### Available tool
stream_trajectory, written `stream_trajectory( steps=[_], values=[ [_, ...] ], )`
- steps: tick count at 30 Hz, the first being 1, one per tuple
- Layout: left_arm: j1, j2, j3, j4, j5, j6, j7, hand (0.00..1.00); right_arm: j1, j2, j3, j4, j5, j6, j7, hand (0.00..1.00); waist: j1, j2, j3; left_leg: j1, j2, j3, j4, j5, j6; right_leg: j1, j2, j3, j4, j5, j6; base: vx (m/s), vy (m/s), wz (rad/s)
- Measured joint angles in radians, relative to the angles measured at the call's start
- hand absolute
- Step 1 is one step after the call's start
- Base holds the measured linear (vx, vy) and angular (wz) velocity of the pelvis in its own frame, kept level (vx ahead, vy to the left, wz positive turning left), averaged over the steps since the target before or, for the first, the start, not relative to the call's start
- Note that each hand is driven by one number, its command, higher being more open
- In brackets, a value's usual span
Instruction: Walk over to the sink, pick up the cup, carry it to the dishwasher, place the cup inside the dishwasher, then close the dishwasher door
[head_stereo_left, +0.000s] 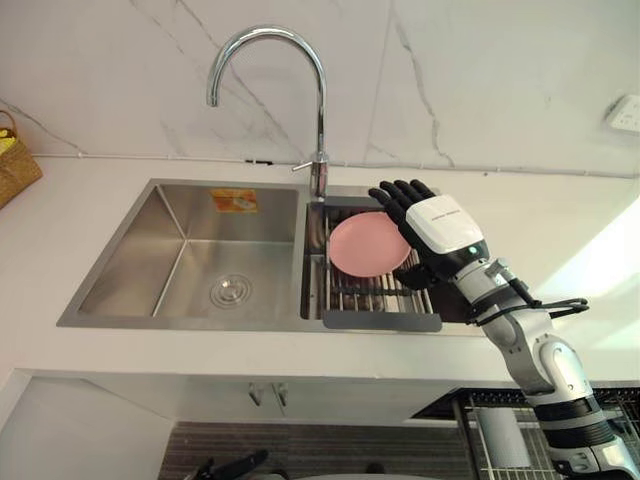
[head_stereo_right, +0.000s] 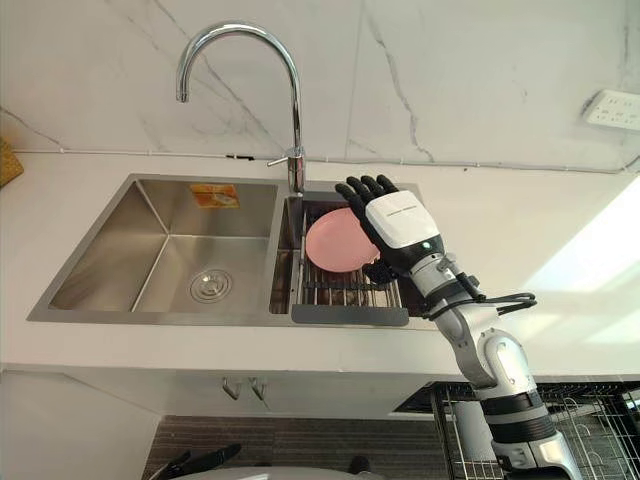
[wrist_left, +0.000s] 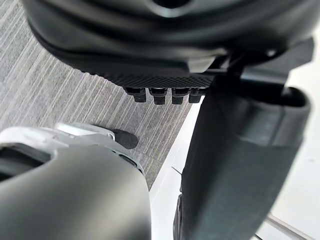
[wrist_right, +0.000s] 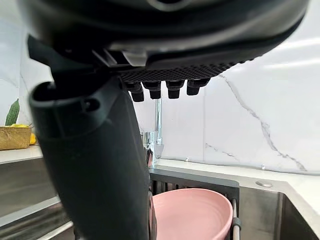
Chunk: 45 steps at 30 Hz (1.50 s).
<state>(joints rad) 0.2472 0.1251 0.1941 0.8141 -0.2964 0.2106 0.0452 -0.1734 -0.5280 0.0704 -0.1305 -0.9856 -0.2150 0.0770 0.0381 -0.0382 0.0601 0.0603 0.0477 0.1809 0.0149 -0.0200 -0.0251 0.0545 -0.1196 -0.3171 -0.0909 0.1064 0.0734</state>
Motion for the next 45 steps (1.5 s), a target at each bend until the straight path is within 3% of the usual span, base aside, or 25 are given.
stream_trajectory(
  steps=[10, 21, 30, 45],
  values=[
    [0.011, 0.009, -0.008, 0.002, 0.001, 0.001, 0.000, 1.00, 0.011, 0.000, 0.093, 0.212, -0.144, 0.074, -0.058, 1.00, 0.004, 0.001, 0.000, -0.002, -0.005, -0.026, 0.000, 0.003, 0.000, 0.012, -0.005, -0.025, 0.000, -0.002, 0.002, -0.02, 0.002, 0.07],
    [0.008, 0.009, -0.008, 0.013, 0.001, -0.020, 0.001, 1.00, -0.065, 0.000, 0.153, 0.409, -0.196, 0.144, -0.175, 1.00, 0.020, 0.013, 0.011, -0.018, -0.016, -0.052, 0.000, 0.007, 0.005, 0.010, -0.014, -0.050, 0.000, -0.001, 0.004, -0.01, 0.006, 0.07],
    [0.010, 0.004, -0.008, 0.024, 0.001, -0.056, 0.004, 1.00, -0.117, 0.000, 0.193, 0.467, -0.200, 0.159, -0.205, 1.00, 0.022, 0.018, 0.018, -0.026, -0.028, -0.077, -0.015, 0.025, 0.012, 0.009, -0.024, -0.075, 0.000, 0.001, 0.008, -0.03, 0.011, 0.09],
    [0.004, 0.004, -0.008, 0.023, 0.003, -0.063, 0.000, 1.00, -0.179, 0.000, 0.232, 0.507, -0.236, 0.178, -0.207, 1.00, 0.022, 0.018, 0.035, -0.049, -0.020, -0.092, -0.028, 0.044, -0.008, -0.006, -0.018, -0.099, 0.000, -0.012, 0.004, -0.03, -0.001, 0.03]
  ],
)
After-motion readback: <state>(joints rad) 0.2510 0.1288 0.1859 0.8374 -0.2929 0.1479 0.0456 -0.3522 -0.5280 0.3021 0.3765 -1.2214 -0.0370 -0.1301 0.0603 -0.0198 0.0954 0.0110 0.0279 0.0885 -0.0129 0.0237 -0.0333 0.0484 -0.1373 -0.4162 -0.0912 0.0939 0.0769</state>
